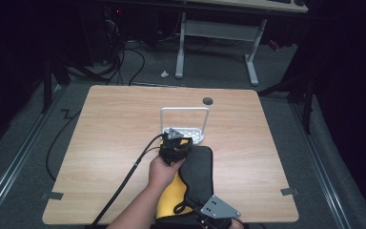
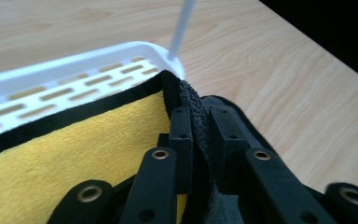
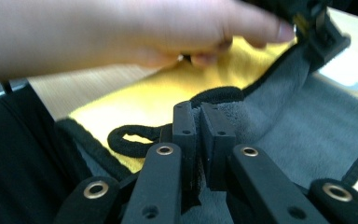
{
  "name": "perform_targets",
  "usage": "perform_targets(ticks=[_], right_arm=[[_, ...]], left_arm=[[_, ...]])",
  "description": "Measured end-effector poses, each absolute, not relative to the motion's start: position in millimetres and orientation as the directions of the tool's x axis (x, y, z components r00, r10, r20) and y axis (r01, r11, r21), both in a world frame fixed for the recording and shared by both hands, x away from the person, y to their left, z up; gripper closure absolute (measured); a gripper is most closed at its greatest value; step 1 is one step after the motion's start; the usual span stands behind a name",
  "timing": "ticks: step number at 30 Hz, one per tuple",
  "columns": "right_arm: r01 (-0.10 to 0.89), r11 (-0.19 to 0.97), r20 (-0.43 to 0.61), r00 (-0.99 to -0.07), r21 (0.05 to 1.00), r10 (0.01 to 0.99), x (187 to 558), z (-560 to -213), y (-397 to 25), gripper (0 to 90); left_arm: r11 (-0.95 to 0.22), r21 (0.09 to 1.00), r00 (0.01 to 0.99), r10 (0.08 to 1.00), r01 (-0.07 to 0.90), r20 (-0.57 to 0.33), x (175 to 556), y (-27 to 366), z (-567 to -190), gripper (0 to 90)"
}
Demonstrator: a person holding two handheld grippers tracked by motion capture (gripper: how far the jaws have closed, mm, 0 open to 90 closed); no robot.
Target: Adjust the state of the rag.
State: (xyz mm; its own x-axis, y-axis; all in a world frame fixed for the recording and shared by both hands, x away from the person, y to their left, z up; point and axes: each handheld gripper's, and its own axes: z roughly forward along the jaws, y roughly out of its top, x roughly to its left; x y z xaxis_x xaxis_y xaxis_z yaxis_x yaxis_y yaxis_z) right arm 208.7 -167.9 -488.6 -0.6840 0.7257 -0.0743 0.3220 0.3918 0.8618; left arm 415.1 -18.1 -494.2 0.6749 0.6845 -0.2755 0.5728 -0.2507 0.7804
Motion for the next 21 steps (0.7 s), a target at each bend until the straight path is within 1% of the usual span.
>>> perform_targets(ticks=[3,5,7,8,10,12,15,17,21], right_arm=[[0.313,0.374,-0.07,-0.678,0.873,0.732,206.8,-484.8,-169.6,85.3],[0.319,0.381,-0.075,-0.674,0.868,0.735,206.9,-487.3,-170.8,81.8],[0.337,0.373,-0.054,-0.675,0.865,0.736,208.9,-490.3,-173.1,77.9],[0.332,0.369,-0.055,-0.675,0.868,0.736,209.6,-489.2,-174.8,76.1],[0.329,0.353,-0.046,-0.671,0.876,0.74,210.3,-485.7,-176.9,74.0],[0.328,0.336,-0.039,-0.662,0.883,0.749,211.3,-483.1,-179.2,72.9],[0.324,0.322,-0.037,-0.651,0.89,0.758,211.9,-480.1,-182.3,72.2],[0.322,0.315,-0.039,-0.642,0.893,0.766,212.5,-477.9,-184.3,71.8],[0.333,0.31,-0.042,-0.619,0.891,0.784,220.5,-478.3,-189.2,70.7]], left_arm=[[-0.256,0.776,0.681,0.674,0.577,-0.284,414.3,-25.3,-495.9,79.9],[-0.265,0.762,0.686,0.662,0.591,-0.302,415.2,-29.3,-497.9,78.3],[-0.267,0.763,0.689,0.66,0.589,-0.301,414.9,-29.6,-497.9,71.8],[-0.268,0.774,0.7,0.652,0.573,-0.292,413.4,-27.1,-495.0,66.2],[-0.262,0.784,0.705,0.647,0.563,-0.291,412.0,-22.0,-490.6,57.9],[-0.247,0.798,0.71,0.641,0.551,-0.292,410.5,-14.4,-485.8,54.1],[-0.235,0.808,0.709,0.645,0.54,-0.287,408.3,-5.1,-481.5,51.9],[-0.22,0.814,0.692,0.666,0.538,-0.278,404.3,14.0,-480.4,51.1],[-0.226,0.803,0.662,0.703,0.552,-0.258,396.0,41.7,-490.2,50.6]])
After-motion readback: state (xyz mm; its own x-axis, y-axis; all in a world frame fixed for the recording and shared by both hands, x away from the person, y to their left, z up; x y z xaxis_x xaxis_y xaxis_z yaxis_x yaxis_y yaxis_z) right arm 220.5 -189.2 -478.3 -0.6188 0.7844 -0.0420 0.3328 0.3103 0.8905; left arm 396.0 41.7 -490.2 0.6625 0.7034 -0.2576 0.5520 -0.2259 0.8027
